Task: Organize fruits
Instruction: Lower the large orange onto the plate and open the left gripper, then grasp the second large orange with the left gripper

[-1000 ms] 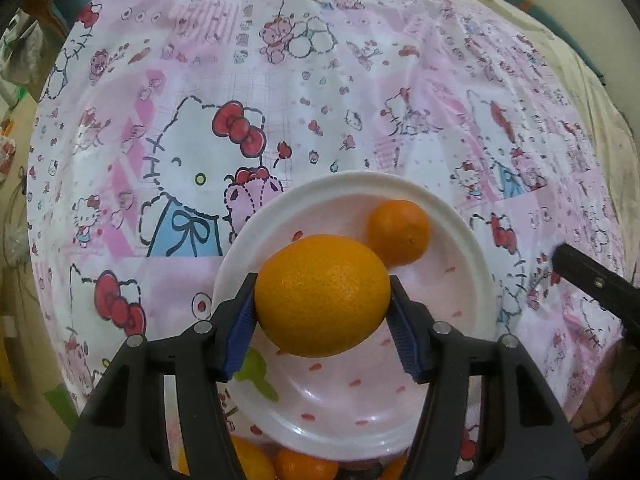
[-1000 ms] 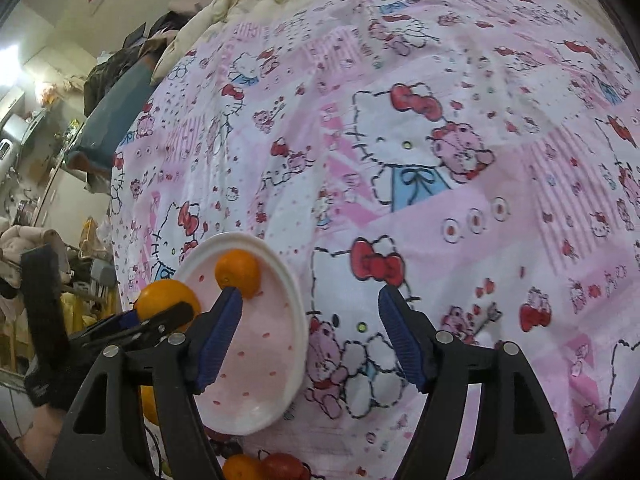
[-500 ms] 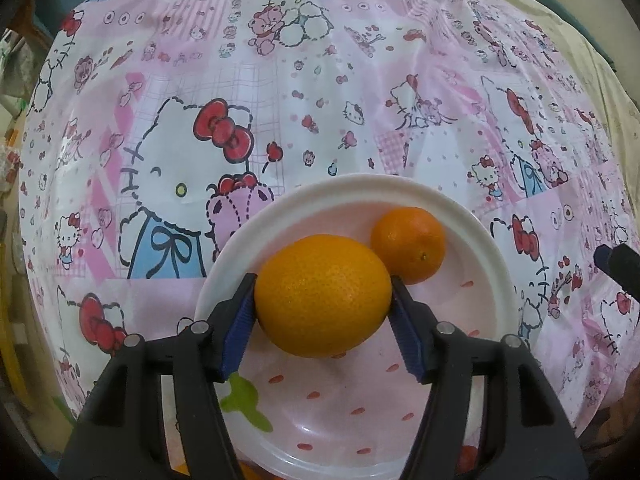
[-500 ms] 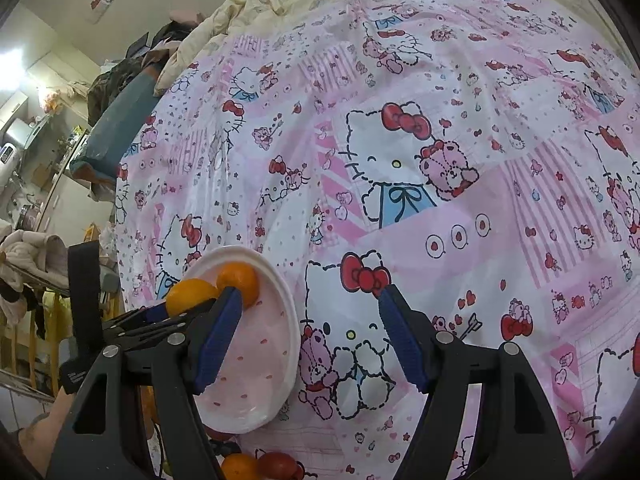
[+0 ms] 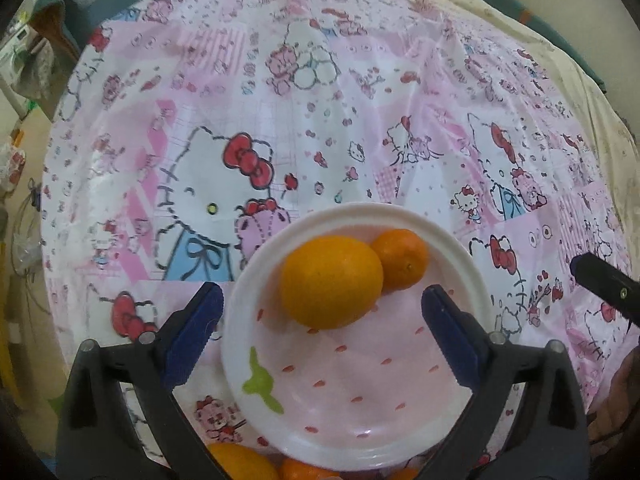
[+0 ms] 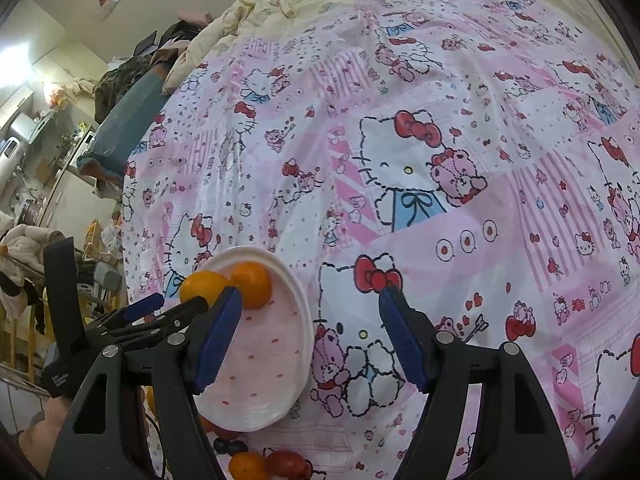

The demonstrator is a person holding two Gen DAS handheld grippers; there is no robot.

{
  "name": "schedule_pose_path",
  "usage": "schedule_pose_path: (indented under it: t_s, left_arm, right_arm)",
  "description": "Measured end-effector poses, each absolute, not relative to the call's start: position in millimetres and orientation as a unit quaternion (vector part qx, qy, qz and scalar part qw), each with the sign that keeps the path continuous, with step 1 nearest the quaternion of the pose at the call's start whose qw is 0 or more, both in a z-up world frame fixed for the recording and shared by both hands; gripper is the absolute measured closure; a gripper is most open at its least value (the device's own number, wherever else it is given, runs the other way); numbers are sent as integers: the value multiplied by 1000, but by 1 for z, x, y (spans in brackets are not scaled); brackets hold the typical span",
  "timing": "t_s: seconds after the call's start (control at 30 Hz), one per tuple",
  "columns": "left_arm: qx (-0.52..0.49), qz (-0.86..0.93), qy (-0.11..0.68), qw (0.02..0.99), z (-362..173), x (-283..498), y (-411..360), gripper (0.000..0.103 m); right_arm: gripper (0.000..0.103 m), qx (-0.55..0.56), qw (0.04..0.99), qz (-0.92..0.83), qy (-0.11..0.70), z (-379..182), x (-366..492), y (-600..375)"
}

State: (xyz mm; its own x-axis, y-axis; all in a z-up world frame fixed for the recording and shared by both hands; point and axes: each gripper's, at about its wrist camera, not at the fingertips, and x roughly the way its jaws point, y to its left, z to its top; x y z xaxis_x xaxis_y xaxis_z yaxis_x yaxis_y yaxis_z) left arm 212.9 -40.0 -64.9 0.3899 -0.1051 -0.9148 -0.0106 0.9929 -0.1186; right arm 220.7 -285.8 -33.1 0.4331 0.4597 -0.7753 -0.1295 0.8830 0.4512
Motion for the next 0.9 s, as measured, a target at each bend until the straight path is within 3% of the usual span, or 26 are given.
schedule_pose_path:
  t_s: [0.5, 0.9]
  left_arm:
    - [-63, 0, 506, 860, -7, 150, -11, 5]
    - [-90, -2, 532, 842, -13, 89, 6, 5]
  right_arm:
    - [29, 138, 835, 198, 495, -18, 167, -271]
    - [29, 139, 823, 195, 515, -27, 112, -273]
